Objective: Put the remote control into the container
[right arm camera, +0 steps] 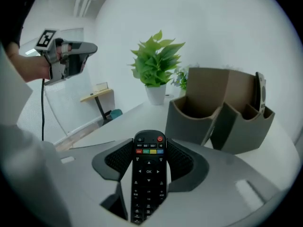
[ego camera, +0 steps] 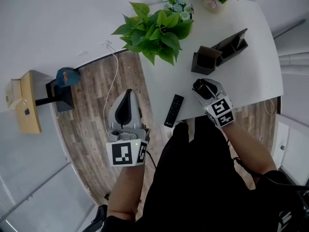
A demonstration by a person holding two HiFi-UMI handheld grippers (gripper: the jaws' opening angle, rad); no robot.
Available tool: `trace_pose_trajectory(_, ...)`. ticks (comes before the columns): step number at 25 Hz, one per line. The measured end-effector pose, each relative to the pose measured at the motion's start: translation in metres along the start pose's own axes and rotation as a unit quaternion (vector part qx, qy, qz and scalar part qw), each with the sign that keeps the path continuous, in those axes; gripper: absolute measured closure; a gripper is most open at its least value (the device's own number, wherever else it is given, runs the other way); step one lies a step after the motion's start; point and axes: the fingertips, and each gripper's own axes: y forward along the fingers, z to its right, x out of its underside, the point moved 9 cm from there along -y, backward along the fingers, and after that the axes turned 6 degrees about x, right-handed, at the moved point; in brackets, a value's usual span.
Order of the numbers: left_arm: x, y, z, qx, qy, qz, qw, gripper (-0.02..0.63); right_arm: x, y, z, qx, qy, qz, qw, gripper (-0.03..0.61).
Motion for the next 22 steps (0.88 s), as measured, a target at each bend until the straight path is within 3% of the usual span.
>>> trace_pose_trajectory(14,-0.046,0.072,0.060,0.068,0.014,0.043,0.9967,0.614,-0.038,-0.083,0.076,0.069,0.026,0.105,0.992,0.357)
trace_pose_trajectory(22,-0.073,0.107,0.090,0.077,0.015,0.066,0.9947,0.614,-0.069,-0.112,0.123,0.085,0.020,0.142,0.986,0.357)
